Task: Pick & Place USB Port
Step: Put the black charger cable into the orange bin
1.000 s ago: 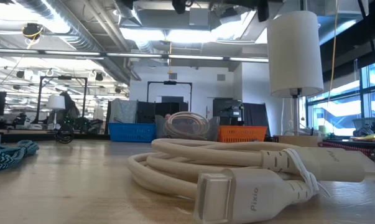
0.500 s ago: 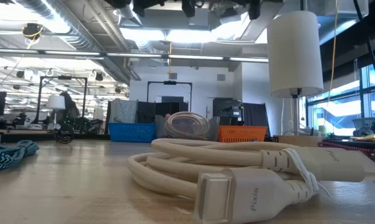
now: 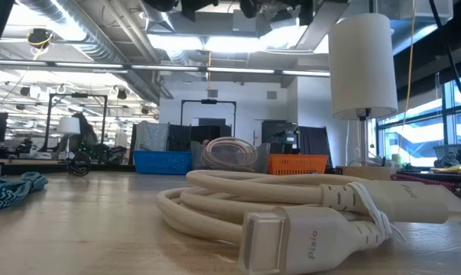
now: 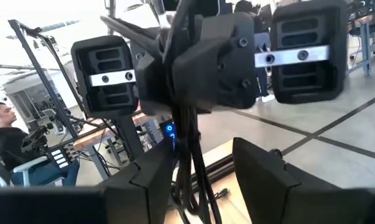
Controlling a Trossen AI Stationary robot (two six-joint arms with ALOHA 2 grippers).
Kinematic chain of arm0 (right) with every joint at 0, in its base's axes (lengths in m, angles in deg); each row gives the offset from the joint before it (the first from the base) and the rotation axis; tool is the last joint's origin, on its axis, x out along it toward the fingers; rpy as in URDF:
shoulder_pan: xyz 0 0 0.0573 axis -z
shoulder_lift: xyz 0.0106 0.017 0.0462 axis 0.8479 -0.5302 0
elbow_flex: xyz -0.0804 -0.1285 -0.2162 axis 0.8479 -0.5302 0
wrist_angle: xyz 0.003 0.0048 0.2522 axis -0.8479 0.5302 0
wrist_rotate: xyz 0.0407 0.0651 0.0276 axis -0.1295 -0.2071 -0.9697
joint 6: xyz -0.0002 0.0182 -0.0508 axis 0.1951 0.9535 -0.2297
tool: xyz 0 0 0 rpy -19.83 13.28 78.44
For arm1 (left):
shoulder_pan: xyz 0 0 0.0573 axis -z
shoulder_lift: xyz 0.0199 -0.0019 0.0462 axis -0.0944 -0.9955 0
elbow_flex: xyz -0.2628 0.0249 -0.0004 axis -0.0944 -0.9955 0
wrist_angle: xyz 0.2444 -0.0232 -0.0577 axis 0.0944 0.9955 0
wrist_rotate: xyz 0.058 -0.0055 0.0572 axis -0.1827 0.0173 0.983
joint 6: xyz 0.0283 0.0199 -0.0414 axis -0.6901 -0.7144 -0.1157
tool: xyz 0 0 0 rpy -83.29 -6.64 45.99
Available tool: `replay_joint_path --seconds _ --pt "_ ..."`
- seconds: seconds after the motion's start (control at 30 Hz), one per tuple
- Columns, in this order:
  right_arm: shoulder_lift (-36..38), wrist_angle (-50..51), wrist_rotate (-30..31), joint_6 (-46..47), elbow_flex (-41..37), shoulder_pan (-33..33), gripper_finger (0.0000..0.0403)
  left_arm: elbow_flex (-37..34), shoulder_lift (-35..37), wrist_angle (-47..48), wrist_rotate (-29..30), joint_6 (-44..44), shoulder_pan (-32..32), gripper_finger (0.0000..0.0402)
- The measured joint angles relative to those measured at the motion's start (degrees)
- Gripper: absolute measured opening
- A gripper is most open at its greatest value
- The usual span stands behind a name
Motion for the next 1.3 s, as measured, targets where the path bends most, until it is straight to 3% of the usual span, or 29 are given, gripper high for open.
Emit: replay_joint_path --seconds 0.13,0.3,0.5,0.77,0.9,1.1,1.3 --pt "0.0 0.3 0.0 -0.2 0.0 0.1 0.0132 0.0 -0.4 0.1 0.1 0.0 0.3 0.0027" --pt "0.1 0.5 0.0 0.4 0.0 0.1 0.0025 0.0 -0.5 0.1 0.2 0.0 0.2 0.0027" --pt "0.1 0.6 0.5 1.0 0.0 0.1 0.0022 0.0 -0.5 0.1 1.4 0.8 0.2 0.004" --pt "0.7 1.1 3.0 -0.4 0.0 0.1 0.0022 0.0 -0.2 -0.5 2.6 1.6 0.3 0.0139" --pt "2.9 2.4 5.0 -2.0 0.0 0.1 0.0022 0.0 -0.2 -0.3 0.1 1.7 -0.7 0.0189" --pt "9.1 11.2 11.0 -1.8 0.0 -0.3 0.0022 0.0 -0.1 0.2 -4.9 8.0 -5.6 0.0229" --pt "14.5 29.6 19.1 4.9 0.0 -1.7 0.0022 0.0 -0.1 6.7 -12.5 10.8 -10.9 0.0219"
